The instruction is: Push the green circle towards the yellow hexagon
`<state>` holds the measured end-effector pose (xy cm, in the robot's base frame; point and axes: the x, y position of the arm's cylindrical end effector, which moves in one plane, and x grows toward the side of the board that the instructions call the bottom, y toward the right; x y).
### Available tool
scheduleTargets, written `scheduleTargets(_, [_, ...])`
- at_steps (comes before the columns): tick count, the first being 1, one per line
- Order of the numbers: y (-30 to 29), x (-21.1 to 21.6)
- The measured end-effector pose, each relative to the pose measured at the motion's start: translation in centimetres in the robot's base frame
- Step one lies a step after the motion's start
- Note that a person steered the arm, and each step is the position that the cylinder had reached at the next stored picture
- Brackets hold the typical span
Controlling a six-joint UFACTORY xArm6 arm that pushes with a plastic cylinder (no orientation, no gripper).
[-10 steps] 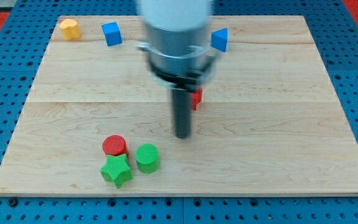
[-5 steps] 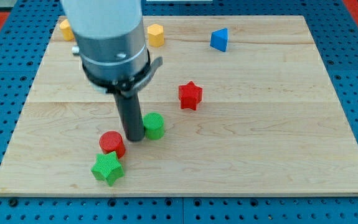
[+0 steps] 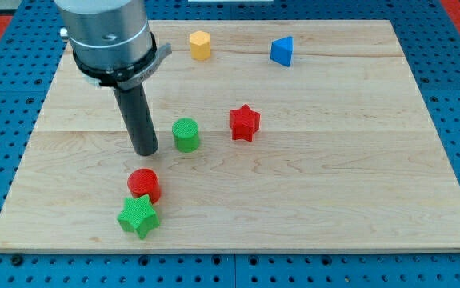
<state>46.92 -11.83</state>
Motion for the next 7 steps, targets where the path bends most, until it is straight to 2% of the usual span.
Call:
scheduleTargets(1, [0.8, 1.6])
scheduleTargets(3, [7.6, 1.6])
scheduleTargets(4, [4.4, -0.7])
scheduleTargets(5, [5.0, -0.7])
scheduleTargets(7, [12.6, 13.2])
